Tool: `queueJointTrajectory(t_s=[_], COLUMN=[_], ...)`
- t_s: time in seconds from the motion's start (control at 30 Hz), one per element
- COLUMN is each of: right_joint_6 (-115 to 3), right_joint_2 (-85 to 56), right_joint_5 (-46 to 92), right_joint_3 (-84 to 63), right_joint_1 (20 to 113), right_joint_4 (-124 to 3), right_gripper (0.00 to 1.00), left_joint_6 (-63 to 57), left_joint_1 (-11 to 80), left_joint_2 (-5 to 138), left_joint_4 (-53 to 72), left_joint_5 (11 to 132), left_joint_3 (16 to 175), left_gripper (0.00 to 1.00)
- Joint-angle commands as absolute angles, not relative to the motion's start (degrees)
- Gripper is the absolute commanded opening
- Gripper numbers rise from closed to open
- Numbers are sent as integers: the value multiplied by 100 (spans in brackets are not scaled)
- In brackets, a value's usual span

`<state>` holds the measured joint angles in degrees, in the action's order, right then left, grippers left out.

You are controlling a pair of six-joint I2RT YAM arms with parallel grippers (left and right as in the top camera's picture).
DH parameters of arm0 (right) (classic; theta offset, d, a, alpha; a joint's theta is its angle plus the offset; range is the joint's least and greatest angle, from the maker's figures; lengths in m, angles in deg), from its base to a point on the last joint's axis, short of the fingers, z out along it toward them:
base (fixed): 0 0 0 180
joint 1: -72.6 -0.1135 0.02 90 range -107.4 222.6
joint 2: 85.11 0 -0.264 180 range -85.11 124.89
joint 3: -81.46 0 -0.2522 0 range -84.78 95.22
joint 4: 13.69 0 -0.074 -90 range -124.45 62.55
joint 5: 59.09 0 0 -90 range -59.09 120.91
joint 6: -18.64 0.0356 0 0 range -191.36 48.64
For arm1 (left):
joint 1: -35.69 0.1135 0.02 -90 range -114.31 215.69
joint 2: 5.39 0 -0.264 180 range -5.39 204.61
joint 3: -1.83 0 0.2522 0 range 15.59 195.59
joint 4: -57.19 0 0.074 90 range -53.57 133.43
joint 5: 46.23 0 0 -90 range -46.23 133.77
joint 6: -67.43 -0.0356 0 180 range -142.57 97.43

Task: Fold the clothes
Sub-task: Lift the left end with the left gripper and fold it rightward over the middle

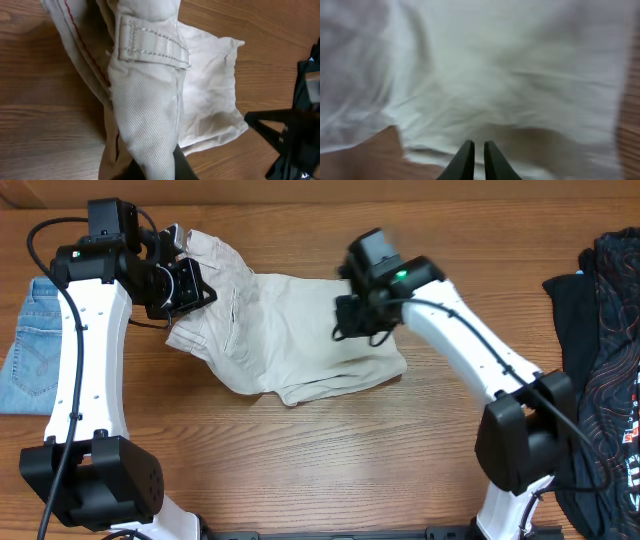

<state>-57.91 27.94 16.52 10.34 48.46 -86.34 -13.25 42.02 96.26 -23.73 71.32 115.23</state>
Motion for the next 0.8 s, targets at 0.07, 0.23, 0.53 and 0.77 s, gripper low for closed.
queueJointTrajectory(t_s=[0.07,0.23,0.53,0.77], right_joint_6=[-5795,-5758,-5754,-5605], right_joint_2=[3151,3328,3454,3454], right_joint_5=[1888,1890,1836,1781], right_joint_3=[450,15,-680,-682], right_joint_1=[5056,5056,4951,4855], right_joint_4=[-8582,-8326,-7515,-7421], right_gripper=[11,11,11,11], left_joint_6=[-1115,-962,-230,-22], left_joint_1=[3876,3511,2818,2104], left_joint_2=[9381,9381,9383,9397], left_joint_4=[-2174,-2030,-1708,-1510], left_joint_5=[7134,6859,6870,6826], left_joint_3=[11737,11737,11737,11733], left_gripper=[4,4,4,4])
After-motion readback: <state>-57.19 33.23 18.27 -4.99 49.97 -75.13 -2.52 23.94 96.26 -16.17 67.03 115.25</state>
